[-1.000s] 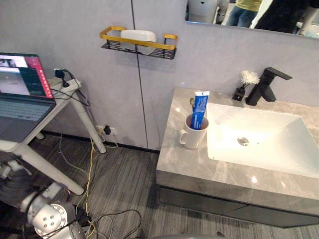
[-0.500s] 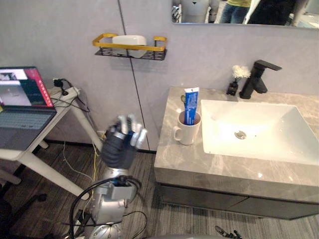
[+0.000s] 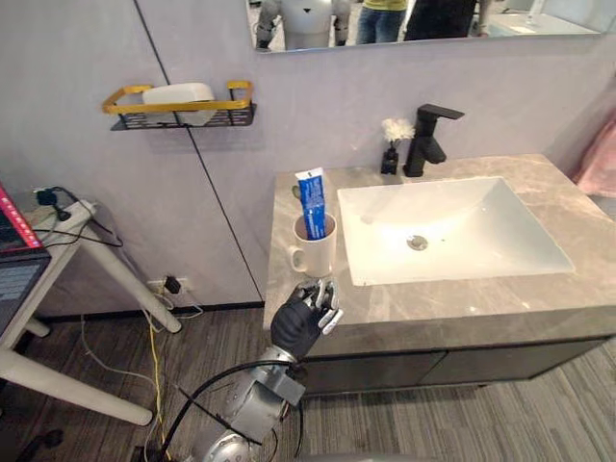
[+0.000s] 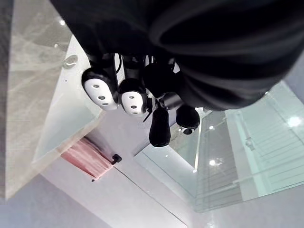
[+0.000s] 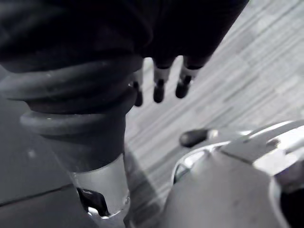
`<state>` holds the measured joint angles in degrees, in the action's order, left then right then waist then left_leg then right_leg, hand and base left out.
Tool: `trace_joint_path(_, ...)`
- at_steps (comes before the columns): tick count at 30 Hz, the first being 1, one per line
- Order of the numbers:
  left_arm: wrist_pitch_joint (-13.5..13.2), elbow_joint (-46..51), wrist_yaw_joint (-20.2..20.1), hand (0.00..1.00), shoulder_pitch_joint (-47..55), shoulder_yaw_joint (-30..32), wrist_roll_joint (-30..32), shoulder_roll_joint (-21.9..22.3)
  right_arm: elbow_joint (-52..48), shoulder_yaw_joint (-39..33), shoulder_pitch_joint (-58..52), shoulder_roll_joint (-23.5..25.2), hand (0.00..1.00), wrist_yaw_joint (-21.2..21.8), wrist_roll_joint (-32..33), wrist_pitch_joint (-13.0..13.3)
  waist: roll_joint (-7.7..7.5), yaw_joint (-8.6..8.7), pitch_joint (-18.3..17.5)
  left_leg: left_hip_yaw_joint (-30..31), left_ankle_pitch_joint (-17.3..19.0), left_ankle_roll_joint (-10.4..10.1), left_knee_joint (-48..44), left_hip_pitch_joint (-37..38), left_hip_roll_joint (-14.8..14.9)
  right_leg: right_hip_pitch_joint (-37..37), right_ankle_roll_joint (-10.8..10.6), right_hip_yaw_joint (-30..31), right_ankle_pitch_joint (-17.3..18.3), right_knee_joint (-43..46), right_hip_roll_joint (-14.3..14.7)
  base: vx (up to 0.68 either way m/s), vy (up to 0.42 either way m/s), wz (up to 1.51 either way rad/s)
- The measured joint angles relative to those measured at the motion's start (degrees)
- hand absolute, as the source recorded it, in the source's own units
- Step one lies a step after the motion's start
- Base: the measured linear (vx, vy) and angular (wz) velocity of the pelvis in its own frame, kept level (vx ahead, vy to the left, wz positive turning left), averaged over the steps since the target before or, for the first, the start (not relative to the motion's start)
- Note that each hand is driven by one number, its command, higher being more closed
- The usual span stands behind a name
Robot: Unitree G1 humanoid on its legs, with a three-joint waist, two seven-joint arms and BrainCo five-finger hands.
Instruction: Organize washtable
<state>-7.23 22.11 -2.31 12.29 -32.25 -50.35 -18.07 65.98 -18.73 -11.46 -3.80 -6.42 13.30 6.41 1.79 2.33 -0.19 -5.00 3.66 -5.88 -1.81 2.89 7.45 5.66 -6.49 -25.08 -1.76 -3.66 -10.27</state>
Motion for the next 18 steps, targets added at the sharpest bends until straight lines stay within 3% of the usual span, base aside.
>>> trace_joint_path(6, 0.51, -7.93, 0.85, 1.0, -2.65, 1.52, 8.59, 5.16, -2.39, 2.6, -1.91, -0.27, 0.0, 0.54, 0.08, -0.08, -0.07, 0.11, 0.08, -1.39, -0.05, -0.05, 1.02, -0.17, 0.4, -1.07, 0.26, 1.22, -1.25, -1.88, 0.78, -0.04, -0.006, -0.14)
trace_joint_path(12, 0.49, -12.38, 3.17, 1.0, -6.49, 5.96, 14.16, 7.6, -5.63, 4.31, -2.91, 0.0, 0.0, 0.61, 0.08, -0.09, -0.43, 0.87, 0.53, -2.64, -0.24, -0.36, 1.89, -0.29, 0.74, -2.11, -0.07, 2.23, -1.53, -1.91, 1.15, 0.04, 0.001, -0.12)
trace_joint_path(18, -0.32, -14.34, 6.54, 1.0, -11.23, 12.7, 20.03, 8.76, -9.53, 6.6, -2.99, 1.19, 0.0, 1.44, 0.07, 0.04, -2.51, 1.64, 2.35, -3.89, -0.21, -0.38, 2.11, -0.24, 0.63, -2.84, 0.09, 3.14, -1.65, -1.97, 1.04, 0.03, 0.01, -0.09)
